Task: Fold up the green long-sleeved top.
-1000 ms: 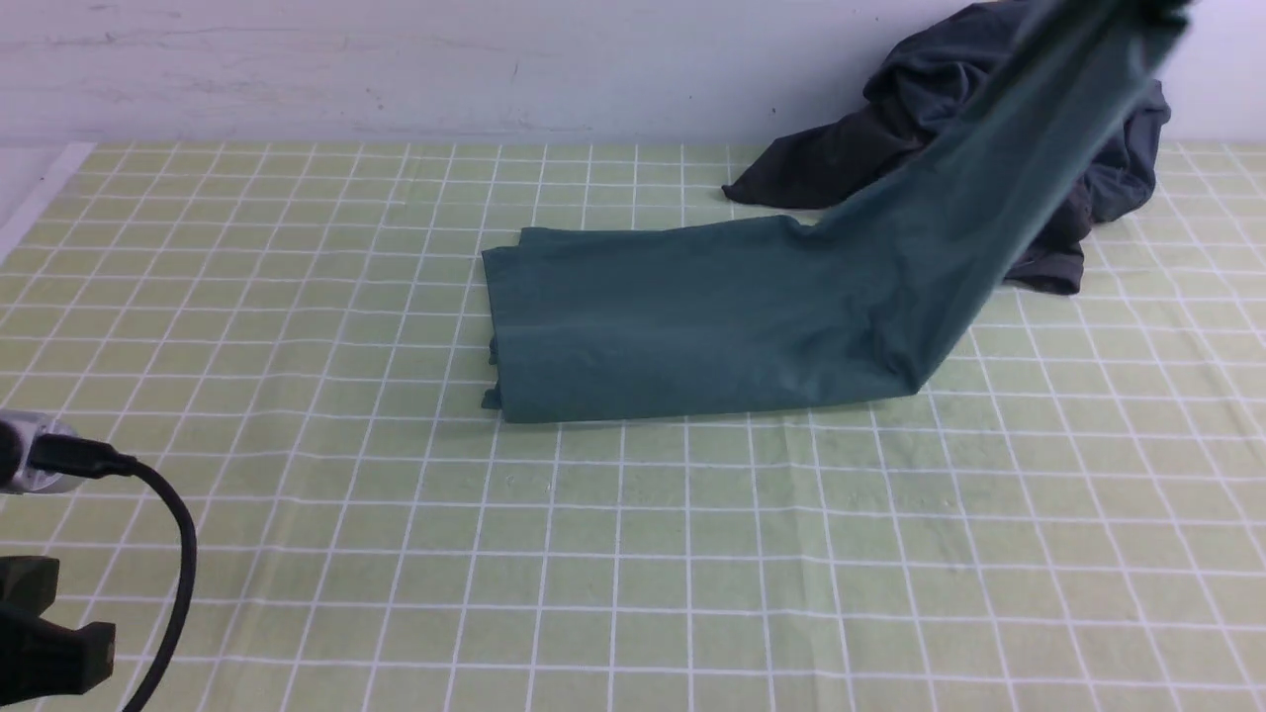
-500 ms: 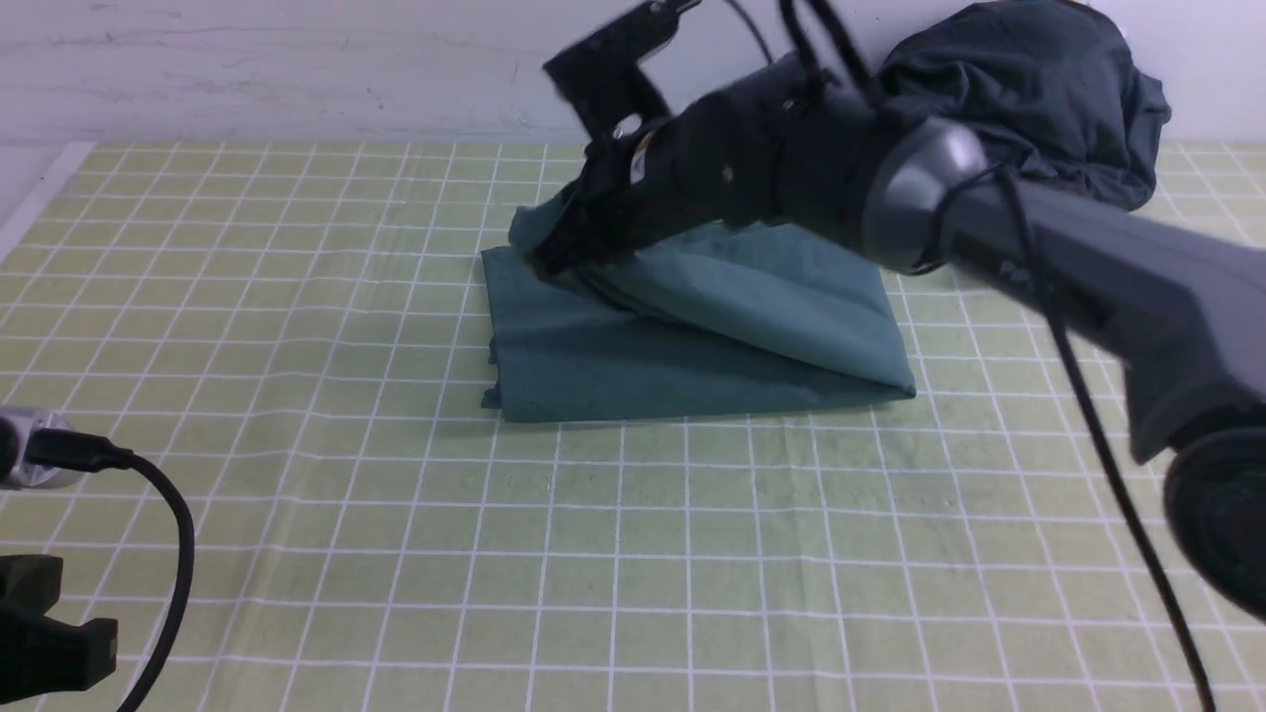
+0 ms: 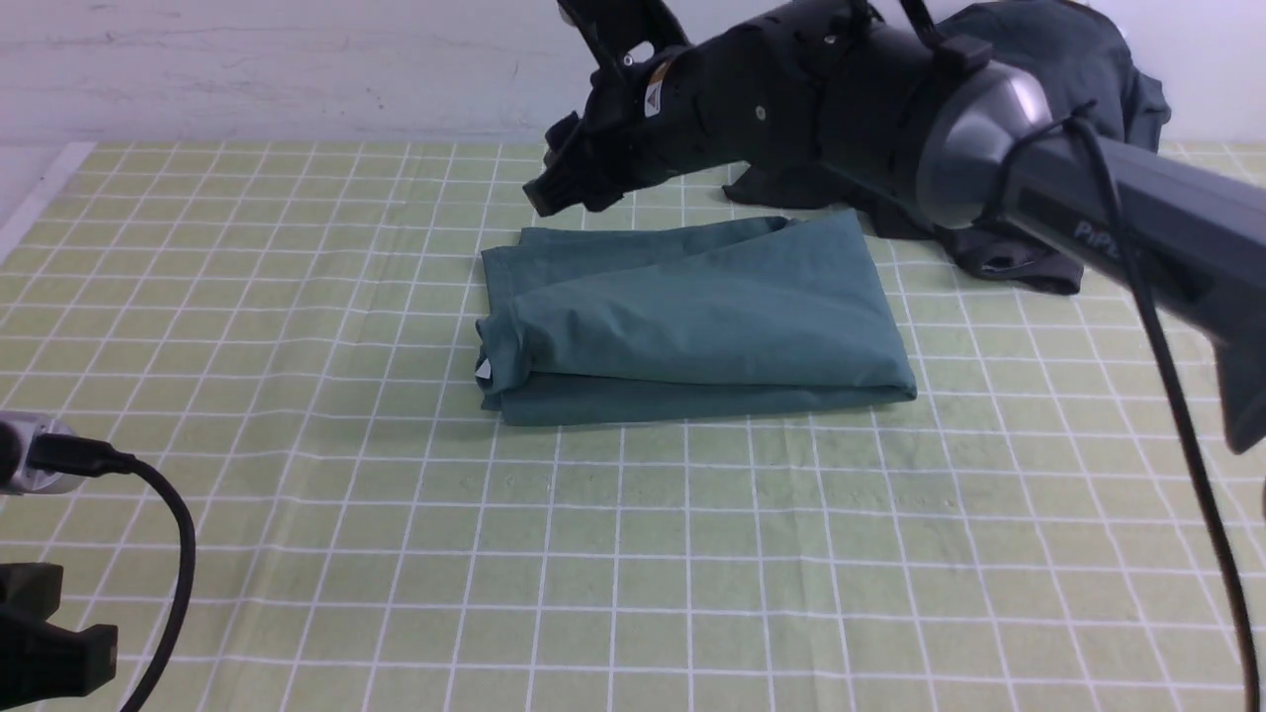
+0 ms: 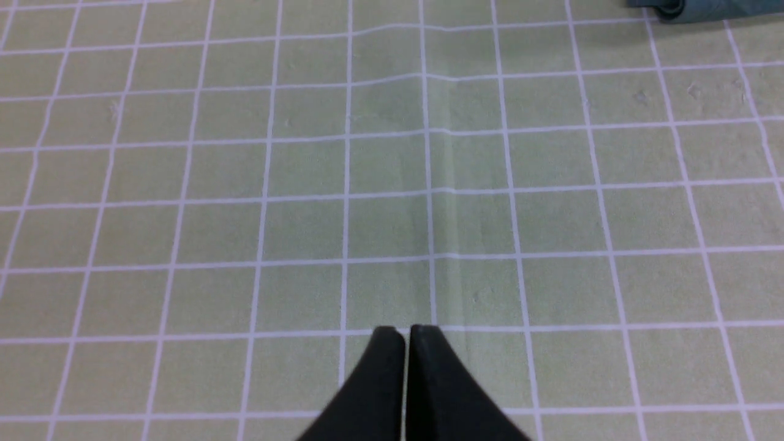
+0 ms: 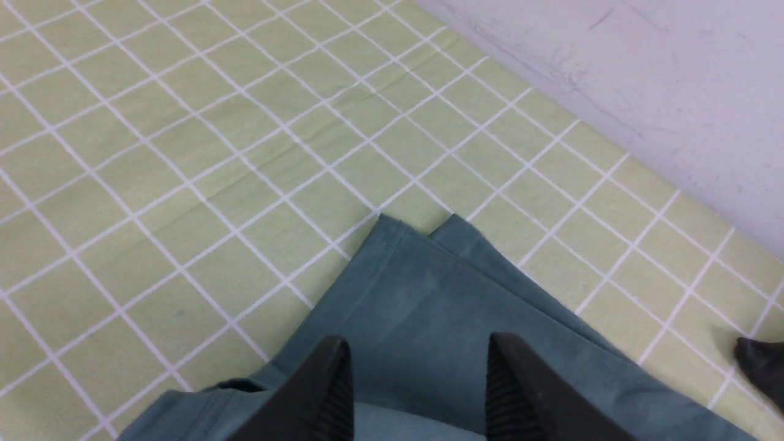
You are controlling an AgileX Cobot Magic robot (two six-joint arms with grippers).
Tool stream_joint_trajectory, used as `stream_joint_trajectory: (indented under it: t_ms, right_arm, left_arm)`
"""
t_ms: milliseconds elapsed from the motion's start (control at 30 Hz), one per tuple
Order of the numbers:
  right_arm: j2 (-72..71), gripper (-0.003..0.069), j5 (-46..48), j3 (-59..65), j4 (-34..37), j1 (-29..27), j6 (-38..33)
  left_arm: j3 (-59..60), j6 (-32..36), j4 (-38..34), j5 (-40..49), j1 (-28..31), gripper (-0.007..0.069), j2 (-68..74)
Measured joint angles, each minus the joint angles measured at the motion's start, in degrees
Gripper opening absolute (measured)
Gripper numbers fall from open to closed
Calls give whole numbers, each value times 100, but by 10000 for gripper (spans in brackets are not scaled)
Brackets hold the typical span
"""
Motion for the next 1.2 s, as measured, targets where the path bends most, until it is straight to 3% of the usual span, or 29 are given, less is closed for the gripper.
stream_joint_trajectory:
  t_ms: [167, 300, 533, 833, 967, 1200]
  right_arm:
    - [126, 96, 61, 0, 124, -137, 154]
    - [630, 6, 61, 0, 656, -98, 251]
    - [1423, -13, -427, 12, 1028, 355, -145]
    - [651, -13, -715, -400, 584, 459, -292]
    - [-174, -13, -308, -624, 39, 434, -311]
    - [-2238, -14, 1522, -746, -1408, 427, -317]
  left_arm:
    - [0, 0, -5, -115, 0, -3, 0]
    - [0, -2, -67, -116, 0, -3, 0]
    - [0, -2, -121, -122, 0, -3, 0]
    - [0, 290, -137, -161, 0, -3, -55]
    - [0, 492, -137, -167, 0, -3, -307]
    - [121, 665, -137, -440, 0, -3, -1656]
